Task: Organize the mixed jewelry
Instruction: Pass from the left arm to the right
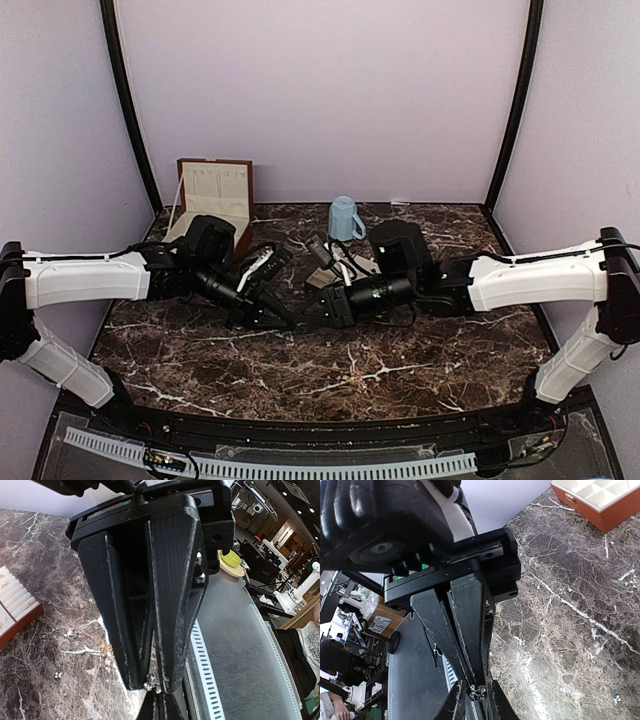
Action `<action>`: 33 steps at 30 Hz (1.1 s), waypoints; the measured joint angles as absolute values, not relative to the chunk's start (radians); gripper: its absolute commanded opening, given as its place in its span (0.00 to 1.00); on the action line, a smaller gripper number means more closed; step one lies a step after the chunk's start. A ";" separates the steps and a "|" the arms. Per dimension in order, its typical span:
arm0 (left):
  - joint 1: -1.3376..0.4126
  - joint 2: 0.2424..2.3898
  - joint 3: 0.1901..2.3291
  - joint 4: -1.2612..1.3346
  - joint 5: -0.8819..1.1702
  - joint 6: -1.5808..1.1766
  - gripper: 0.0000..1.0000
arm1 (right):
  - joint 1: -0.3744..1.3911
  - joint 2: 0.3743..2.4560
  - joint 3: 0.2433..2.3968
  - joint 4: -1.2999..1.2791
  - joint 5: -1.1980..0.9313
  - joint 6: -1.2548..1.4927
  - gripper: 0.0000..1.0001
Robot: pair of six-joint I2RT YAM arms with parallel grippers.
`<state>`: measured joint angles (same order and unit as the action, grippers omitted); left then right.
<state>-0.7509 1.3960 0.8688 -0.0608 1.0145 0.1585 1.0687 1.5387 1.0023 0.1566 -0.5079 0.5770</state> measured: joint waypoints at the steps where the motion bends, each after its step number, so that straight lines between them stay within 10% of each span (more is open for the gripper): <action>1: -0.751 1.397 0.869 -0.061 1.015 0.159 0.00 | 1.069 1.539 1.002 0.156 -0.507 0.576 0.14; 18: -0.751 1.408 0.870 -0.060 1.013 0.159 0.02 | 1.069 1.546 1.003 0.149 -0.490 0.573 0.11; 26: -0.751 1.408 0.875 -0.065 0.994 0.173 0.54 | 1.069 1.545 1.002 0.150 -0.444 0.573 0.11; 33: -0.751 1.404 0.894 -0.117 0.956 0.208 0.62 | 1.037 1.502 0.975 0.133 -0.377 0.563 0.11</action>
